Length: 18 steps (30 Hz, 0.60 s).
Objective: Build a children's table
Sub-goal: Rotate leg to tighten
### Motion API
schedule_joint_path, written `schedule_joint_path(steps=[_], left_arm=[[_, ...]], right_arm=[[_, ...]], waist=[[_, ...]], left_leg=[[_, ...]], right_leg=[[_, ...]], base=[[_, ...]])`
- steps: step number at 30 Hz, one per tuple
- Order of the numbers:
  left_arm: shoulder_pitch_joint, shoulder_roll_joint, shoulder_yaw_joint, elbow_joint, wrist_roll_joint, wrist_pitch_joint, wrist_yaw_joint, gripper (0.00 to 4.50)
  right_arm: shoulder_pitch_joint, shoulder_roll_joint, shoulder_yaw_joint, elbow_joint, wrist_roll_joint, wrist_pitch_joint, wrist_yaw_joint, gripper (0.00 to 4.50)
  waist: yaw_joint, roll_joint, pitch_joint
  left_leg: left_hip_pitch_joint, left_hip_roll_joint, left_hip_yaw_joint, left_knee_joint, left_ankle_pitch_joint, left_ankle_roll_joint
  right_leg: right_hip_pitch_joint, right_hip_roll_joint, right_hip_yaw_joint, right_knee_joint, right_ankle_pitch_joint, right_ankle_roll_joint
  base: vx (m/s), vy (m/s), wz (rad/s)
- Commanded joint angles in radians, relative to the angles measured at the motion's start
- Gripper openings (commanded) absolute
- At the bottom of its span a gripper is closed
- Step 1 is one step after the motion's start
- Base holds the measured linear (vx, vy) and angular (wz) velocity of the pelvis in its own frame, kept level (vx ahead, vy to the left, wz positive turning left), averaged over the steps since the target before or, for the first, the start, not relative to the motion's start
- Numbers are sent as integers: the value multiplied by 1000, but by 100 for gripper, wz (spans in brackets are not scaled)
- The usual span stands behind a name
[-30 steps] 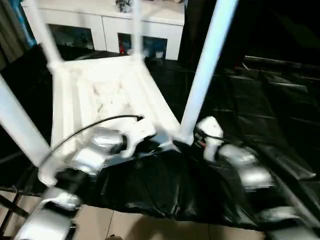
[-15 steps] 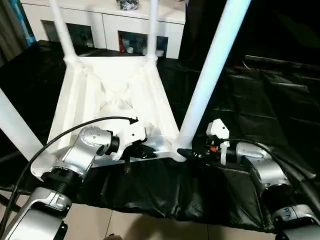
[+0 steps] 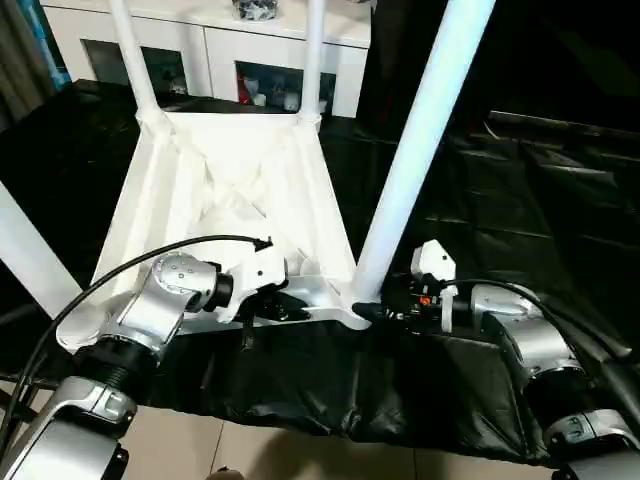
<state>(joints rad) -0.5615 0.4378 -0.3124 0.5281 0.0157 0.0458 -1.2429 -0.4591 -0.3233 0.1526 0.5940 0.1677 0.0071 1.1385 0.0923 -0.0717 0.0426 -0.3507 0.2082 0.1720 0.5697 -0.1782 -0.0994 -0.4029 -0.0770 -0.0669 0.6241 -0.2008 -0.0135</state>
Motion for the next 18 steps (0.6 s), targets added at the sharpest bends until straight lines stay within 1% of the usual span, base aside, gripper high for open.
schedule_joint_path(steps=[1, 2, 3, 4, 5, 6, 7, 8, 9, 10, 11, 12, 13, 14, 15, 16, 17, 18], left_arm=[[3, -26, 2, 28, 3, 14, 54, 0], [1, -31, 3, 32, 7, 17, 66, 0], [-11, -77, 5, 41, 18, 50, 134, 0], [-15, -93, 5, 43, 21, 61, 155, 0], [-19, -116, 1, 44, 26, 82, 181, 0], [-25, -148, -4, 54, 40, 100, 227, 0], [-33, -179, -9, 65, 52, 116, 271, 0], [-34, -186, -10, 67, 54, 120, 278, 0], [-43, -240, -15, 79, 63, 150, 337, 0], [-46, -259, -15, 83, 64, 161, 358, 0], [-47, -267, -15, 84, 65, 166, 365, 0], [-51, -297, -29, 97, 87, 173, 405, 0], [-51, -297, -29, 97, 87, 173, 405, 0], [-57, -312, -38, 112, 103, 178, 431, 0], [-62, -323, -43, 124, 118, 182, 453, 0], [-62, -324, -43, 124, 119, 182, 455, 0], [-63, -330, -41, 127, 124, 186, 465, 0], [-64, -335, -37, 129, 128, 189, 471, 0]], right_arm=[[22, 22, 13, -28, 24, 21, 10, 261], [23, 29, 8, -26, 26, 25, -3, 261], [30, 75, -12, 0, 10, 24, -115, 261], [32, 89, -17, 9, 1, 23, -154, 256], [33, 111, -22, 29, -22, 6, -227, 250], [32, 141, -33, 56, -46, -5, -325, 247], [33, 168, -44, 74, -59, 1, -406, 247], [33, 175, -47, 77, -60, 3, -421, 246], [31, 220, -66, 98, -65, 19, -527, 246], [30, 234, -72, 104, -65, 26, -559, 245], [27, 243, -75, 108, -65, 30, -574, 245], [10, 284, -81, 131, -74, 34, -642, 243], [10, 284, -81, 131, -74, 34, -642, 243], [-7, 314, -78, 148, -85, 34, -688, 243], [-27, 344, -75, 163, -96, 38, -731, 243], [-28, 346, -75, 164, -97, 39, -734, 243], [-43, 367, -68, 171, -108, 39, -757, 243], [-51, 377, -64, 178, -115, 34, -770, 243]], waist=[[-1, -7, -51], [0, -8, -51], [-2, -7, -48], [-1, -7, -44], [-3, -13, -43], [-4, -11, -44], [-5, -11, -44], [-7, -10, -41], [-10, -11, -41], [-8, -11, -42], [-5, -4, -45], [-7, -3, -45], [-9, -6, -46], [-7, 5, -47], [-11, 8, -49], [-12, 5, -50], [-10, 8, -50], [-11, 6, -51]], left_leg=[[-2, 24, 4, -57, -161, 58], [-2, 25, 3, -58, -168, 55], [-1, 26, 3, -62, -186, 48], [1, 26, 3, -63, -204, 42], [2, 24, 0, -65, -226, 23], [4, 23, -1, -66, -240, 8], [5, 23, -2, -66, -244, 6], [5, 23, -3, -68, -258, 0], [6, 22, -3, -69, -274, -4], [7, 23, -5, -69, -276, -6], [6, 22, -7, -69, -276, -3], [4, 21, -7, -69, -278, 2], [4, 21, -6, -69, -279, 3], [4, 21, -8, -71, -281, 1], [3, 20, -8, -72, -281, -7], [4, 20, -7, -72, -285, -8], [4, 20, -7, -71, -289, -6], [2, 19, -7, -72, -290, -5]], right_leg=[[51, -62, 48, -76, -182, -187], [50, -62, 48, -78, -198, -183], [47, -64, 48, -82, -232, -177], [44, -64, 48, -87, -264, -171], [44, -66, 46, -92, -342, -150], [41, -68, 47, -97, -389, -133], [42, -69, 47, -100, -405, -125], [37, -68, 47, -103, -430, -112], [34, -67, 48, -107, -456, -102], [35, -70, 47, -109, -465, -96], [37, -70, 48, -109, -460, -90], [36, -67, 48, -109, -438, -90], [35, -65, 49, -109, -427, -90], [36, -66, 49, -106, -411, -94], [36, -63, 49, -105, -389, -98], [36, -62, 48, -106, -383, -99], [37, -62, 49, -104, -366, -100], [38, -61, 49, -102, -352, -103]], base=[[0, 0, 0], [0, 0, 0], [0, 0, 0], [0, 0, 0], [0, 0, 0], [0, 0, 0], [0, 0, 0], [0, 0, 0], [0, 0, 0], [0, 0, 0], [0, 0, 0], [0, 0, 0], [0, 0, 0], [0, 0, 0], [0, 0, 0], [0, 0, 0], [0, 0, 0], [0, 0, 0]])
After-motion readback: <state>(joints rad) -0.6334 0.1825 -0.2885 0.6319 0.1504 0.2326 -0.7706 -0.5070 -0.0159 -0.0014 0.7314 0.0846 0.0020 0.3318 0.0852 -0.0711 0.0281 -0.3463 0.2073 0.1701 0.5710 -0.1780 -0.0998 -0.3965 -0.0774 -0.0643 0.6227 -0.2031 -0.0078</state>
